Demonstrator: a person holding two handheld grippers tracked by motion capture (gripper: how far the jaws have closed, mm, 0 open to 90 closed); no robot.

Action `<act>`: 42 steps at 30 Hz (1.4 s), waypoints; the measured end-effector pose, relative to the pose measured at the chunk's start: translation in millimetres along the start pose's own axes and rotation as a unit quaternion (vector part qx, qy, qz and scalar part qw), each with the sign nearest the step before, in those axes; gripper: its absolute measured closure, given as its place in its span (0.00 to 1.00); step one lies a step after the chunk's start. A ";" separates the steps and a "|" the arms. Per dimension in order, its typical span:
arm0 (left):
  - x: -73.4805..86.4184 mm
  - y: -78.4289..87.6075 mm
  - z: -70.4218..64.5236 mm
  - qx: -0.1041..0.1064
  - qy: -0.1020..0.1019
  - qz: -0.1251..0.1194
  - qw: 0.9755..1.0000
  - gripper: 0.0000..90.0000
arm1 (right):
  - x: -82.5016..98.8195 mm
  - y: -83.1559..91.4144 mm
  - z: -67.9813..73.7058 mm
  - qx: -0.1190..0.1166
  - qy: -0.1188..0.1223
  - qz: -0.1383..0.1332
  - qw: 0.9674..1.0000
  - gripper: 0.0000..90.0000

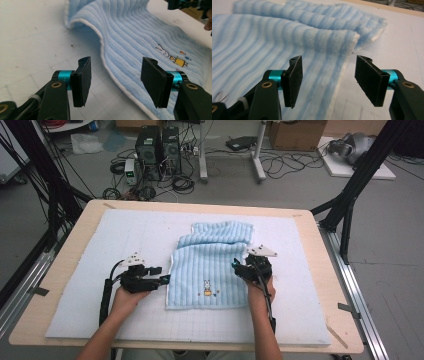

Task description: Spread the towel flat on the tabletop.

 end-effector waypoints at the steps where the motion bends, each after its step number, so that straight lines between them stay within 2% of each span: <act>1: 0.5 -1.3 -2.2 0.002 -0.003 0.006 1.000 0.47 | 2.6 4.8 0.7 -0.001 0.006 0.000 1.000 0.40; 3: 1.1 -3.3 -6.2 0.002 -0.011 0.017 1.000 0.47 | 11.4 15.1 2.6 -0.020 0.013 0.003 1.000 0.39; 5: 1.6 -5.0 -8.8 0.003 -0.013 0.023 1.000 0.48 | 23.2 23.5 4.8 -0.028 0.039 0.015 0.999 0.40; 7: 2.0 -6.7 -9.8 0.002 -0.015 0.032 0.999 0.49 | 36.4 30.6 6.3 -0.037 0.048 0.024 0.998 0.41; 11: 2.4 -11.8 -14.0 0.004 -0.032 0.056 0.998 0.57 | 52.6 38.0 8.5 -0.045 0.048 0.035 0.997 0.45; 12: 2.6 -14.4 -16.2 0.001 -0.041 0.067 0.997 0.58 | 54.2 38.5 8.5 -0.046 0.050 0.036 0.997 0.46; 13: 2.4 -14.9 -17.8 -0.006 -0.049 0.068 0.996 0.59 | 56.3 39.2 8.8 -0.046 0.053 0.043 0.997 0.46; 15: 2.8 -15.3 -19.4 -0.007 -0.059 0.073 0.996 0.68 | 58.2 40.3 10.3 -0.052 0.046 0.051 0.996 0.48; 17: 3.1 -15.9 -20.3 -0.014 -0.063 0.074 0.995 0.85 | 59.4 40.7 12.8 -0.057 0.052 0.059 0.995 0.52; 18: 3.2 -16.1 -21.2 -0.006 -0.071 0.079 0.994 0.92 | 59.9 40.6 13.9 -0.056 0.058 0.062 0.995 0.55; 19: 3.4 -15.8 -22.1 -0.008 -0.076 0.081 0.994 0.96 | 61.5 40.1 15.5 -0.056 0.067 0.072 0.994 0.61; 20: 3.7 -15.5 -23.1 -0.007 -0.077 0.080 0.994 0.97 | 62.5 40.2 16.2 -0.058 0.067 0.075 0.993 0.66; 21: 4.0 -15.0 -23.2 -0.004 -0.074 0.080 0.994 0.97 | 63.2 41.1 15.8 -0.072 0.057 0.075 0.993 0.77; 23: 6.4 -10.8 -23.0 0.007 -0.062 0.083 0.995 0.98 | 64.6 43.7 17.4 -0.080 0.054 0.080 0.992 0.89; 25: 9.8 -5.8 -24.3 0.015 -0.055 0.081 0.995 0.98 | 66.9 48.8 21.4 -0.078 0.070 0.081 0.991 0.93; 28: 15.2 2.2 -28.1 0.023 -0.061 0.082 0.994 0.98 | 71.8 57.9 25.6 -0.080 0.082 0.083 0.990 0.93; 34: 27.5 19.1 -38.9 0.047 -0.060 0.084 0.994 0.97 | 86.4 80.9 30.1 -0.081 0.082 0.079 0.990 0.93; 38: 33.3 26.7 -45.1 0.050 -0.074 0.084 0.992 0.97 | 100.1 97.0 31.8 -0.090 0.073 0.067 0.991 0.95; 42: 32.9 26.6 -43.7 0.047 -0.060 0.079 0.994 0.97 | 98.6 103.1 30.2 -0.093 0.060 0.039 0.993 0.82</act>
Point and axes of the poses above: each handheld gripper's, and its own axes: y roughly backward along the jaws, x roughly out of its underside, z roughly to its left, the point moved 3 cm from there along -y, roughly forward along the jaws, and after that the axes turned 3 degrees about -y, right-handed, at the moved point
